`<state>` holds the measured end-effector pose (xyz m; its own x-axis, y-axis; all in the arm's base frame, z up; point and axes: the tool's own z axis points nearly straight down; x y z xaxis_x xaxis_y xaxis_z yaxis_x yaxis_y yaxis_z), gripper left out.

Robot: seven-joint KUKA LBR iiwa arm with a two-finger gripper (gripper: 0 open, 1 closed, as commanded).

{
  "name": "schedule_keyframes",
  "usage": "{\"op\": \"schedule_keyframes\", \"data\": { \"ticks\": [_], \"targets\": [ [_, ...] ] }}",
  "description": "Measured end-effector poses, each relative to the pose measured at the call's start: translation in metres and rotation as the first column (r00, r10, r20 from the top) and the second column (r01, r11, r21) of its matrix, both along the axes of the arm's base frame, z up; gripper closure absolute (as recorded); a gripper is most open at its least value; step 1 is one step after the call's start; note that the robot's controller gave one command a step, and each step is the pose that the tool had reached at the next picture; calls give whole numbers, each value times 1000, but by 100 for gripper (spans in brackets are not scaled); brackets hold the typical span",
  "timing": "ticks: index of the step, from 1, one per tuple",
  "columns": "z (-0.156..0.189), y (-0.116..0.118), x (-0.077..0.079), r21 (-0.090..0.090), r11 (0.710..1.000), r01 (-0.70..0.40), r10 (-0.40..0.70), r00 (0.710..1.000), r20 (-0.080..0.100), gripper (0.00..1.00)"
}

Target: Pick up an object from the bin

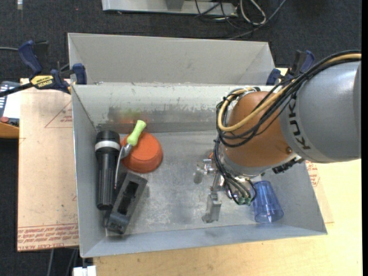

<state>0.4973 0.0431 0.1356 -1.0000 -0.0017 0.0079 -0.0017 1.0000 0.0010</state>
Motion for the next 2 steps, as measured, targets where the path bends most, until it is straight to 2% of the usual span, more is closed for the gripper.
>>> {"op": "schedule_keyframes", "data": {
  "ticks": [1,2],
  "targets": [
    [4,0,2,0,1000,2,-2,1000,7,0],
    [-67,-95,45,-2,998,62,-62,998,7,0]
  ]
}}
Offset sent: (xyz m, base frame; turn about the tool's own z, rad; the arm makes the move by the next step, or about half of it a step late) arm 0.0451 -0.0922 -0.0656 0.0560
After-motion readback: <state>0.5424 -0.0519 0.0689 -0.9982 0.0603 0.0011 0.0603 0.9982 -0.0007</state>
